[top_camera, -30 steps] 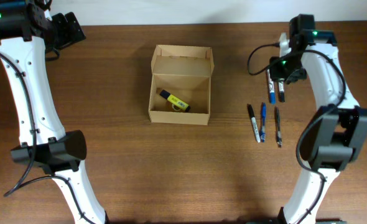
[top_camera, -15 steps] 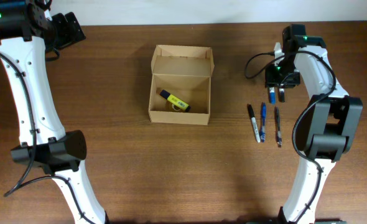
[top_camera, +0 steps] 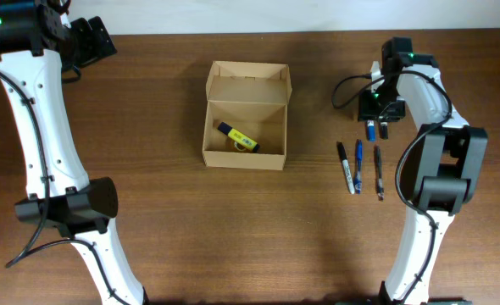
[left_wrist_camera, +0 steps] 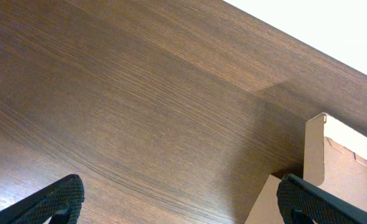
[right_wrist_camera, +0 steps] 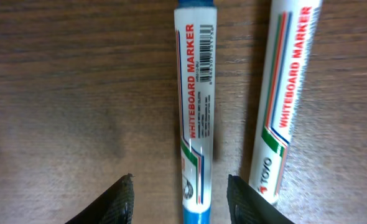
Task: Pack container
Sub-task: 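Return the right gripper over the blue-capped whiteboard marker, then grasp the whiteboard marker with the right gripper and lift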
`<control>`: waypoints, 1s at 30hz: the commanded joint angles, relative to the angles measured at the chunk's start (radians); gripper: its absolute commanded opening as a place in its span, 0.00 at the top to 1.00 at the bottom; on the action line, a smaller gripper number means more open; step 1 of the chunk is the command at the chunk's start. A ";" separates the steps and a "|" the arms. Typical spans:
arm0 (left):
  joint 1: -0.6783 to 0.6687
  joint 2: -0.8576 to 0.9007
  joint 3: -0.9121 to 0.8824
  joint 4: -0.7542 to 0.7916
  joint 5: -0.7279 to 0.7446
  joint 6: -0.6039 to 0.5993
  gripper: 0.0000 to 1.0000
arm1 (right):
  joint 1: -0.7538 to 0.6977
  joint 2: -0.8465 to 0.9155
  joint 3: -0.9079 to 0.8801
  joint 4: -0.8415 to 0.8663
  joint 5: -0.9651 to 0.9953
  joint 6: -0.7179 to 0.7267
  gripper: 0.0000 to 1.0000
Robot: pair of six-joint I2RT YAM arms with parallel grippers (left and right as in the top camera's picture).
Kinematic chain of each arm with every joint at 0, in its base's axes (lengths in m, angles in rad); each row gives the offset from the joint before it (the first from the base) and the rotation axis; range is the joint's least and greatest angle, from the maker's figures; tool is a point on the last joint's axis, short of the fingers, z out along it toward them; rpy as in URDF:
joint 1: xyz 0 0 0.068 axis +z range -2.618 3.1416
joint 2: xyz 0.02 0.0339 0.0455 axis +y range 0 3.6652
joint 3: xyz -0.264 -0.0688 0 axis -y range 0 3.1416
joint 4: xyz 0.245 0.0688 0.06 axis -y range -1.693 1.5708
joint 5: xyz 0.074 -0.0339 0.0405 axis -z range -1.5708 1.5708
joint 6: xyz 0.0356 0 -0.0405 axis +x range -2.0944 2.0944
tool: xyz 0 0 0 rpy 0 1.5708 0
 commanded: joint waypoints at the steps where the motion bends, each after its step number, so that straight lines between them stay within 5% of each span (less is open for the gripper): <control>1: 0.005 -0.001 0.018 -0.001 0.011 0.011 0.00 | -0.008 0.023 -0.002 0.006 0.003 0.005 0.52; 15: 0.005 -0.001 0.018 -0.001 0.011 0.011 0.00 | -0.008 0.069 -0.002 0.010 0.029 0.005 0.59; 18: 0.005 -0.001 0.018 -0.001 0.011 0.011 0.00 | -0.008 0.072 -0.002 0.008 0.030 0.005 0.68; 20: 0.005 -0.001 0.018 -0.001 0.011 0.011 0.00 | -0.008 0.072 -0.002 0.007 0.033 0.005 0.88; 22: 0.005 -0.001 0.018 -0.001 0.011 0.011 0.00 | -0.008 0.072 -0.002 0.003 0.033 0.005 0.96; 30: 0.005 -0.001 0.018 -0.001 0.011 0.011 0.00 | -0.008 0.045 0.068 -0.093 -0.039 0.010 0.96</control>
